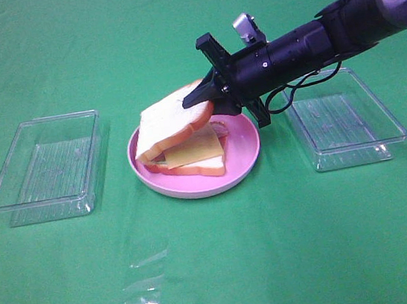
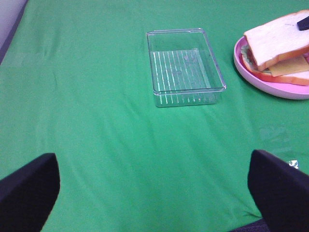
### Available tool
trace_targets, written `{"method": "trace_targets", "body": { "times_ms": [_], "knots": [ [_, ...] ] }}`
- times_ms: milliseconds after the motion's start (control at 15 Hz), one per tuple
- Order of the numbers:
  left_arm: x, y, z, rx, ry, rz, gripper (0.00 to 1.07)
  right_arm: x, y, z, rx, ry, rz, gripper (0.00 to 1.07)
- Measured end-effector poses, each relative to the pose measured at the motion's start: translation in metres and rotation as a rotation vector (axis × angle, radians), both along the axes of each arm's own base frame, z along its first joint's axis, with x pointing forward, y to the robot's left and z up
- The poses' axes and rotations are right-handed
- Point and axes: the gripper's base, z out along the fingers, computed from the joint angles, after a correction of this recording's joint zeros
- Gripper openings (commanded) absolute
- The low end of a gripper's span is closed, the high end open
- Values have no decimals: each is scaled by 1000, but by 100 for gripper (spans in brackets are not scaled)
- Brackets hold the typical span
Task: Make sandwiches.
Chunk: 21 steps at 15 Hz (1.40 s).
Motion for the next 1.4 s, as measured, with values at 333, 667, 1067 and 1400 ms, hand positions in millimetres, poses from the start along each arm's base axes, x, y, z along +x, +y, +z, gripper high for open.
{"method": "trace_targets", "body": {
  "times_ms": [333,667,1067,1400],
  "knots": [
    [0,0,0,0,0,0,98,0,-2,-3,-41,-15,9,15],
    [0,0,0,0,0,0,98,-1,-3,-5,-64,-21,28,62],
    [0,0,0,0,0,0,98,-4,-9,-4,-180,-19,56,77],
    [0,0,0,0,0,0,98,-10,-25,25,-389,-66,72,78]
  ]
}}
